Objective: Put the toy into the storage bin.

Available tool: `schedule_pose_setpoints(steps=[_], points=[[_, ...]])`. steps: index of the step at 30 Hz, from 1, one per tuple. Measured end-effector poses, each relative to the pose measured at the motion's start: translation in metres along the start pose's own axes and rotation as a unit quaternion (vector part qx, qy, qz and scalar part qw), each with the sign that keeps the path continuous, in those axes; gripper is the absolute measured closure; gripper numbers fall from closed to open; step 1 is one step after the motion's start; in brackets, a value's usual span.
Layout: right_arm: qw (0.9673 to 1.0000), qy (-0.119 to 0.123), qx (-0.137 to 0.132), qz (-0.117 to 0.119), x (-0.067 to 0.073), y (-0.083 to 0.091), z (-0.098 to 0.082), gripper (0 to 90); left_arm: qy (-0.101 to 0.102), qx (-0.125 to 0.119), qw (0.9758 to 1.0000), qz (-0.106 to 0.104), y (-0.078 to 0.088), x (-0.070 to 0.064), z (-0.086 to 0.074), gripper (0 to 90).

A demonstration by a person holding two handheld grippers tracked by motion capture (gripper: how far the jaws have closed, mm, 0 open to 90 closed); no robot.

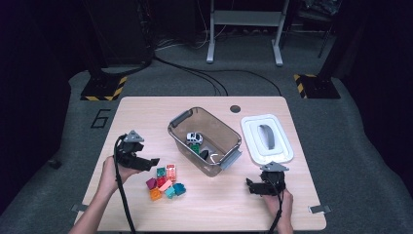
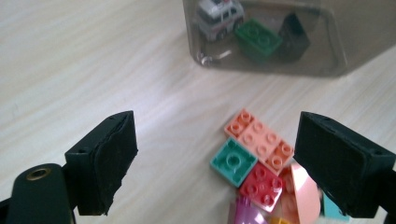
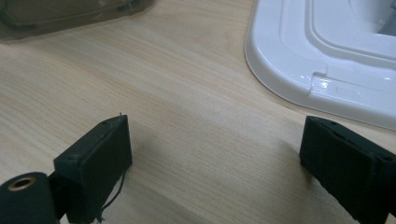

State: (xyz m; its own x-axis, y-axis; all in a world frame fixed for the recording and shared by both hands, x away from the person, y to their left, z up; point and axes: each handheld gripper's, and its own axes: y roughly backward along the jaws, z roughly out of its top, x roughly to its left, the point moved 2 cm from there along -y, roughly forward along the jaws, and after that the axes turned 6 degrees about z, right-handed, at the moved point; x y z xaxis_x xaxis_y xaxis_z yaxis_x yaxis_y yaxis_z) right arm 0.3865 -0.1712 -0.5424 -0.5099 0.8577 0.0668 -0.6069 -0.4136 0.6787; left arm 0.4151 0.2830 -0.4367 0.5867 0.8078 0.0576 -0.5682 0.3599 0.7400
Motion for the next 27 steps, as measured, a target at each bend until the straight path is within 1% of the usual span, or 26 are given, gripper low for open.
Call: schedule_pose_setpoints(steps=[1,3,4,5,6,7,9,10,12,13,14,16,17,19,20,21,22,25,27], points=[[1.0000,0.000,0.000,0.000,0.000,0.000,0.000,8.3,0.000,0.000,1.0000,0.000,0.000,0.000,0.000,13.9],[1.0000,0.000,0.000,0.000,0.000,0.000,0.000,8.3,-0.007,0.019,0.9998,-0.006,-0.005,-0.004,-0.016,15.0],[1.0000,0.000,0.000,0.000,0.000,0.000,0.000,8.3,-0.007,0.019,0.9998,-0.006,-0.005,-0.004,-0.016,15.2],[1.0000,0.000,0.000,0.000,0.000,0.000,0.000,8.3,-0.007,0.026,0.9996,-0.007,-0.009,-0.007,-0.027,15.5],[1.0000,0.000,0.000,0.000,0.000,0.000,0.000,8.3,-0.004,0.029,0.9995,-0.008,-0.011,-0.009,-0.032,15.5],[1.0000,0.000,0.000,0.000,0.000,0.000,0.000,8.3,-0.004,0.029,0.9995,-0.008,-0.011,-0.009,-0.032,15.8],[1.0000,0.000,0.000,0.000,0.000,0.000,0.000,8.4,-0.004,0.042,0.9991,-0.008,-0.017,-0.013,-0.046,16.9],[1.0000,-0.001,0.000,0.000,0.000,0.000,0.000,8.3,0.000,0.045,0.9989,-0.010,-0.019,-0.013,-0.050,17.5],[1.0000,0.000,0.000,0.000,0.000,0.000,0.000,8.3,0.010,0.046,0.9987,-0.020,-0.022,-0.014,-0.056,22.4],[1.0000,0.000,0.000,0.000,0.000,0.000,0.000,8.3,0.010,0.046,0.9987,-0.020,-0.022,-0.014,-0.056,24.9],[1.0000,0.000,0.000,0.000,0.000,0.000,0.000,8.3,0.014,0.045,0.9985,-0.028,-0.024,-0.014,-0.059,28.3],[1.0000,-0.001,0.000,0.000,0.000,0.000,0.000,8.3,0.017,0.044,0.9984,-0.031,-0.026,-0.016,-0.062,34.5],[1.0000,0.000,0.000,0.000,0.000,0.000,0.000,8.3,0.015,0.050,0.9980,-0.036,-0.028,-0.017,-0.065,36.9],[1.0000,0.000,0.000,0.000,0.000,0.000,0.000,8.3,0.015,0.052,0.9978,-0.037,-0.028,-0.017,-0.066,42.5],[1.0000,0.000,0.000,0.000,0.000,0.000,0.000,8.3,0.016,0.052,0.9977,-0.040,-0.030,-0.016,-0.069,44.1],[1.0000,0.000,0.000,0.000,0.000,0.000,0.000,8.3,0.021,0.051,0.9976,-0.042,-0.031,-0.016,-0.070,44.9],[1.0000,0.000,0.000,0.000,0.000,0.000,0.000,8.3,0.016,0.052,0.9976,-0.043,-0.031,-0.014,-0.071,47.2],[1.0000,0.000,0.000,0.000,0.000,0.000,0.000,8.3,0.018,0.055,0.9975,-0.041,-0.032,-0.013,-0.073,52.2],[1.0000,0.000,0.000,0.000,0.000,0.000,0.000,8.3,0.020,0.055,0.9975,-0.039,-0.033,-0.012,-0.075,53.3]])
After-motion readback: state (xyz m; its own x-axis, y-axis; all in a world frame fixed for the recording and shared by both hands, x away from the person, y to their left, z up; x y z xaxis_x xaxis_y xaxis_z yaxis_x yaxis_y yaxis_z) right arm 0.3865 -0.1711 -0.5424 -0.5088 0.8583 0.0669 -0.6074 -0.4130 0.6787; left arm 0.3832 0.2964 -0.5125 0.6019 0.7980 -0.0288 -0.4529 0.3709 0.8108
